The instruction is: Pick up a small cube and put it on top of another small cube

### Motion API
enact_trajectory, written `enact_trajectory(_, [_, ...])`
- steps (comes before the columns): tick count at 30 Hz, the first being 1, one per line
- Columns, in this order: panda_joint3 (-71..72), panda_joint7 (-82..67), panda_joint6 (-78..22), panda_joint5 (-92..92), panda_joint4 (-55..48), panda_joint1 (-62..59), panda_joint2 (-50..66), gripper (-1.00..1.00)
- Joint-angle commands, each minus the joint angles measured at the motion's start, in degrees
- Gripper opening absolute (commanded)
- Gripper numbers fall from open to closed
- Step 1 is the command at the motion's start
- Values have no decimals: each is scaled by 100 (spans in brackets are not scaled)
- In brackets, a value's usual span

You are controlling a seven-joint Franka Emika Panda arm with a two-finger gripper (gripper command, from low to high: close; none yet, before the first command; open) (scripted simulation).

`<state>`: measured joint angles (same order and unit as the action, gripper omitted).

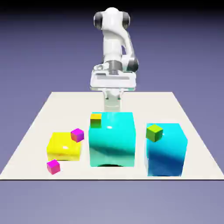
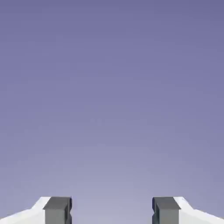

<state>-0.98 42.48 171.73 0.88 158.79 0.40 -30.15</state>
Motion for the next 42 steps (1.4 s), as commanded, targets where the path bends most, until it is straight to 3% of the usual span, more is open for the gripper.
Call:
enact_trajectory(1, [-81,2,-189,73,-184,-24,208,0])
enact_trajectory(37, [-3002,58,-6974,2693,-6774,-875,7673,0])
enact_trajectory(42, [-2797,-117,-6215,2966,-6326,-828,8036,0])
